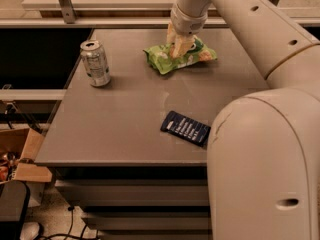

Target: Pick green rice chip bag

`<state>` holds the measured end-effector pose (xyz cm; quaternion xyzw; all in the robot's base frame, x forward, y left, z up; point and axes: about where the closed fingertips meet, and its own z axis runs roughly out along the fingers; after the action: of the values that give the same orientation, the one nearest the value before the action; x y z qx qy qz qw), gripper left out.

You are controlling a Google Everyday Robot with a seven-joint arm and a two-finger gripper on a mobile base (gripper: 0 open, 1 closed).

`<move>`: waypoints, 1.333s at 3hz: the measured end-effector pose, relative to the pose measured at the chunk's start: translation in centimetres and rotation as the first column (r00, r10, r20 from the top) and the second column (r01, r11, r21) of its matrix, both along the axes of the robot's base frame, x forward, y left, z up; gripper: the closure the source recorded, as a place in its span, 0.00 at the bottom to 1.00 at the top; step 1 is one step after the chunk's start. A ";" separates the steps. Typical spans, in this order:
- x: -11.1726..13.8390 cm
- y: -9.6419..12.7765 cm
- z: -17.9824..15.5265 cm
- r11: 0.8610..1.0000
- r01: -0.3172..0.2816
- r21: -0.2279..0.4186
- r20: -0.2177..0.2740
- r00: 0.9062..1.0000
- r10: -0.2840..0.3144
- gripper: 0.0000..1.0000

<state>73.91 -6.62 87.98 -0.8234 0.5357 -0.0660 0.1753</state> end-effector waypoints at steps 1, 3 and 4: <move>0.1 0.0 0.0 1.000 -0.003 0.007 0.000 1.000 0.003 0.87; 0.3 0.4 1.6 1.000 -0.027 0.005 0.033 0.999 0.026 1.00; 0.2 0.7 3.9 0.999 -0.040 0.000 0.073 0.997 0.040 1.00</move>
Offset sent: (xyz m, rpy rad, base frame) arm 0.0008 -0.0002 0.0174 0.0064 -0.0210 0.0230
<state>74.12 -5.88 91.88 -0.8309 0.5122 -0.0920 0.1968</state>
